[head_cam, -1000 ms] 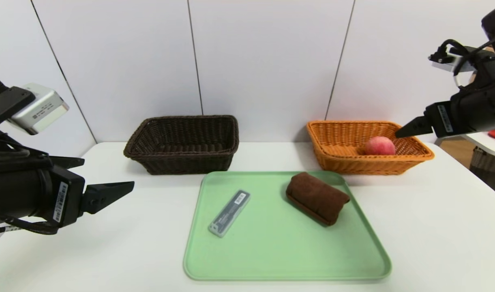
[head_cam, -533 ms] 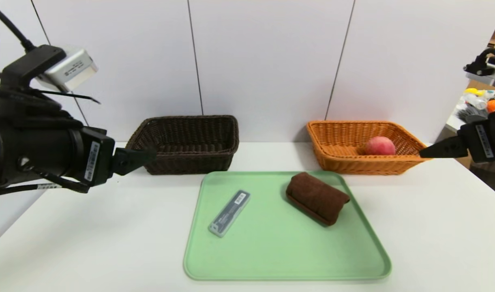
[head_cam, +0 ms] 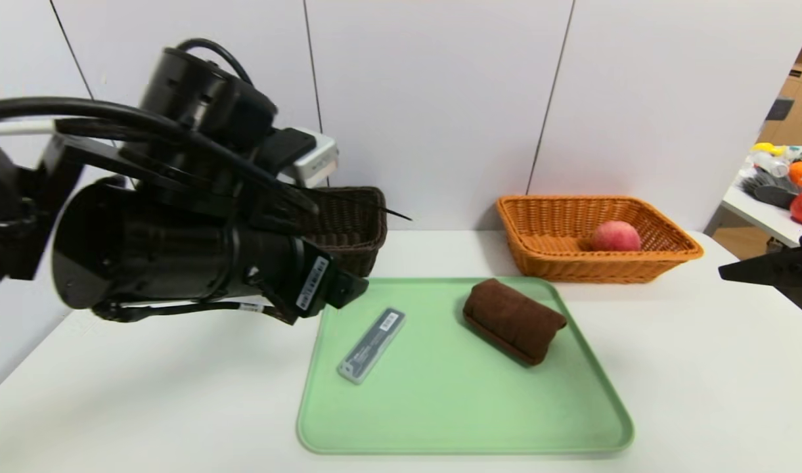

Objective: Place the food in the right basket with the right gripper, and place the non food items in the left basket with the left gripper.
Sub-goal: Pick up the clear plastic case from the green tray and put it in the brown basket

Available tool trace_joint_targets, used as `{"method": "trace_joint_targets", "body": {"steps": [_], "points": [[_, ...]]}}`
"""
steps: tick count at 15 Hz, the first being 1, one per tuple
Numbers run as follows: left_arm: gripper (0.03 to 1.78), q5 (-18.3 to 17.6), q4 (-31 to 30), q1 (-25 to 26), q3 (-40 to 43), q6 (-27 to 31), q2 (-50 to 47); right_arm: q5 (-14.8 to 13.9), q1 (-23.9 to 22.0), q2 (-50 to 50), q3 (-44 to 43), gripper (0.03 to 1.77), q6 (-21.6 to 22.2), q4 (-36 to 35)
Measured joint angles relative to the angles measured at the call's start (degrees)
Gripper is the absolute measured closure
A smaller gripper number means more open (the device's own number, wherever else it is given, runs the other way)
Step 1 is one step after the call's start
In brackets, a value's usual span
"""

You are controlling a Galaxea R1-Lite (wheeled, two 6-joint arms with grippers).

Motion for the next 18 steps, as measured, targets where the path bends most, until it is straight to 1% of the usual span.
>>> {"method": "trace_joint_targets", "body": {"steps": [1,3,5,9,18], "points": [[0.12,0.0,0.0,-0.5,-0.7,-0.6,2.0,-0.2,-0.2,-0.6,0.3,0.11,0.0,0.0],[0.12,-0.2,0.0,-1.2,-1.9,-3.5,6.1,-1.8,-0.2,-1.8,0.9,0.11,0.0,0.0],[0.12,-0.5,0.0,-1.7,-2.9,-5.8,9.5,-2.0,-0.3,-2.6,1.4,0.11,0.1,0.0],[0.12,-0.5,0.5,-1.9,-3.8,-6.1,14.3,-2.1,-0.3,-4.0,2.8,0.11,0.8,0.0],[0.12,-0.3,2.3,-1.9,-3.8,-6.2,19.9,-2.1,-0.3,-5.8,5.3,0.11,0.9,0.0]]}}
